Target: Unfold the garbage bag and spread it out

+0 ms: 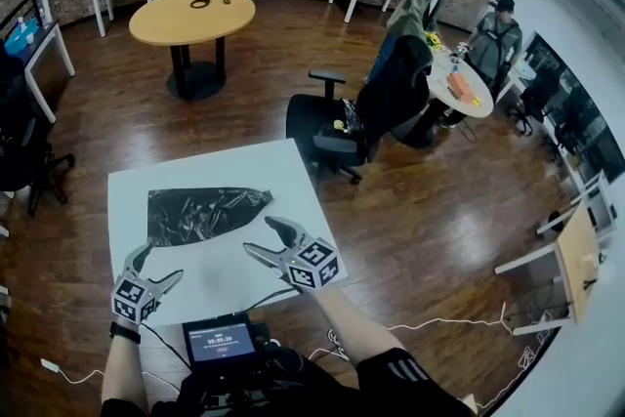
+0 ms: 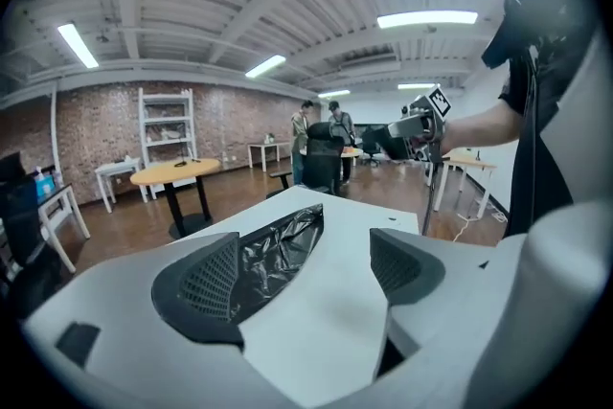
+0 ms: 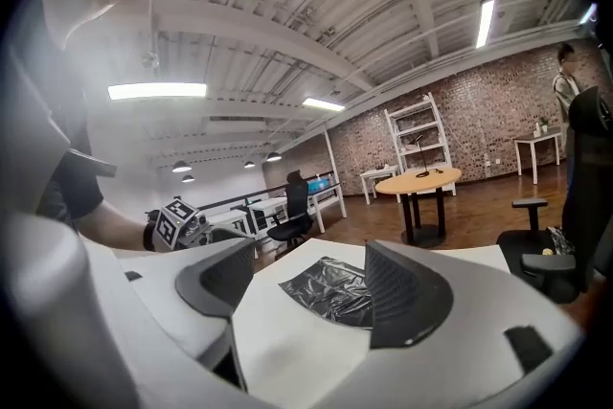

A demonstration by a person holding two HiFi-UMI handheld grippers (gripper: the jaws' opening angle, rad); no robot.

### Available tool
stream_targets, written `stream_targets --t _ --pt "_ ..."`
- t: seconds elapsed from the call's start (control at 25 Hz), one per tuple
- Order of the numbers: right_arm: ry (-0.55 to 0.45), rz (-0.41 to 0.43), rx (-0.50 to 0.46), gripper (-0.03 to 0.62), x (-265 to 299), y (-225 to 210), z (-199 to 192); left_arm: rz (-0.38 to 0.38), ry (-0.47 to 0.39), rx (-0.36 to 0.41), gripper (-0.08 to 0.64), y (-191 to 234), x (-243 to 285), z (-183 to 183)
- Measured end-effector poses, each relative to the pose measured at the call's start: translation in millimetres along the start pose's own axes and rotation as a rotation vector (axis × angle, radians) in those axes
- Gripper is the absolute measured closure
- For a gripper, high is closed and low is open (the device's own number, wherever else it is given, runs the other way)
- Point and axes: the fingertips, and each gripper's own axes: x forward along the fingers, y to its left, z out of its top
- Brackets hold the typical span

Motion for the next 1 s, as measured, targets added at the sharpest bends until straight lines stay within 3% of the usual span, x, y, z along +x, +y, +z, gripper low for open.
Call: stream_targets --t 0.2,0.52,1.0 --pt "-0.037 0.021 0.034 0.232 -47 35 -2 0.049 -0.055 -0.084 0.138 -54 -29 1" --pt "-0.046 0.036 0.091 0.249 -96 83 -19 0.052 -0.112 -0.193 0.199 -106 -73 -5" --pt "-0.088 -0.090 0.110 0.255 -130 115 -25 -0.020 -0.157 -0.262 0.225 -127 -111 -16"
